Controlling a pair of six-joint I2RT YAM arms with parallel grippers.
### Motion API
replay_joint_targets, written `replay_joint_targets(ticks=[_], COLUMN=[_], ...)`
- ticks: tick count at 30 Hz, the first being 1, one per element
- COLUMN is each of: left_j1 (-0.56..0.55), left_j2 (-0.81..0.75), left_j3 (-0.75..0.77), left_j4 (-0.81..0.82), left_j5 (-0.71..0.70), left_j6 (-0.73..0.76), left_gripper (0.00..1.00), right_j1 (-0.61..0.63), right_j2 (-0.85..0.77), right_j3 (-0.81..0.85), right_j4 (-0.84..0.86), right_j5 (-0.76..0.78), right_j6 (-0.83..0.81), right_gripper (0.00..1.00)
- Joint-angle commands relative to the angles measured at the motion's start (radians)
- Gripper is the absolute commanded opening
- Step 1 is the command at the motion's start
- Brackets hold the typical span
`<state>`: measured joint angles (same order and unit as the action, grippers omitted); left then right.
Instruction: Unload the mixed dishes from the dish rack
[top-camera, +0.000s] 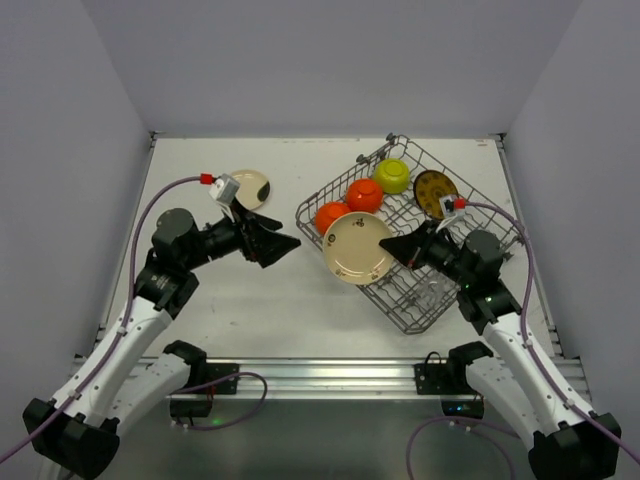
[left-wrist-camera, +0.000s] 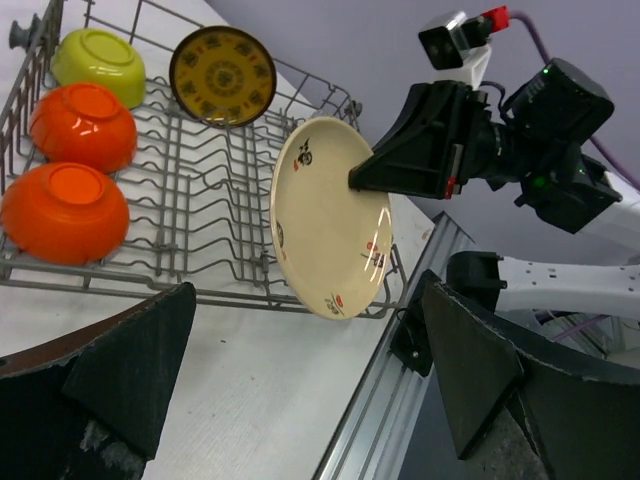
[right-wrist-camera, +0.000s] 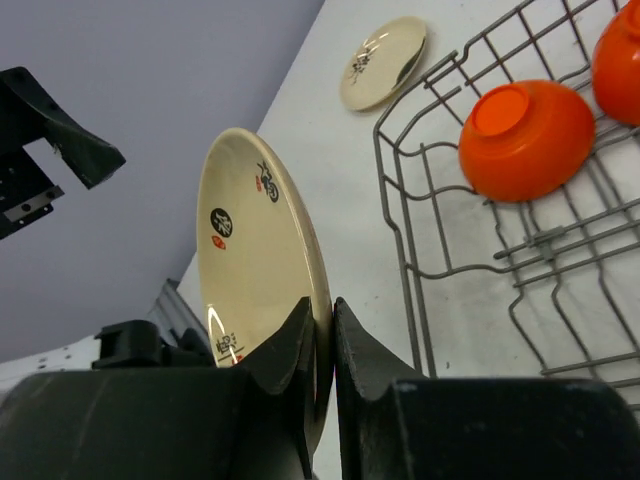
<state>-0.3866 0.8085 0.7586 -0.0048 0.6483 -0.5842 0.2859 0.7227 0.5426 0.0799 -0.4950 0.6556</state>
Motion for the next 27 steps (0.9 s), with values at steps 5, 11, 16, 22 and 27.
replay_joint_targets(ticks=[5, 11, 16, 22, 27], left_j1=[-0.112, -0.166, -0.19, -0.219, -0.236], left_j2=[0.081, 0.138, 0.172, 0.211, 0.238], left_j3=[0.058, 0.064, 0.076, 0.107, 0.123], left_j4=[0.081, 0.043, 0.017, 0.022, 0.017], left_j5=[-0.065, -0.153, -0.214, -0.234, -0.26], left_j6=[0.038, 0.055, 0.064, 0.053, 0.053], left_gripper=[1.0, 0.98, 0.7, 0.28, 0.0], right_j1=[0.021, 0.035, 0.056, 0.088, 0.104], right_j2=[-0.02, 0.036, 0.076, 0.144, 0.155], right_j3=[-0.052, -0.067, -0.055, -0.058, -0.055], right_j4=[0.236, 0.333, 0.417, 0.518, 0.543], right_j5=[-0.119, -0.152, -0.189, -0.205, -0.18], right_j6=[0.196, 0.22, 0.251, 0.297, 0.292], right_gripper=[0.0, 0.0, 0.0, 0.0, 0.0])
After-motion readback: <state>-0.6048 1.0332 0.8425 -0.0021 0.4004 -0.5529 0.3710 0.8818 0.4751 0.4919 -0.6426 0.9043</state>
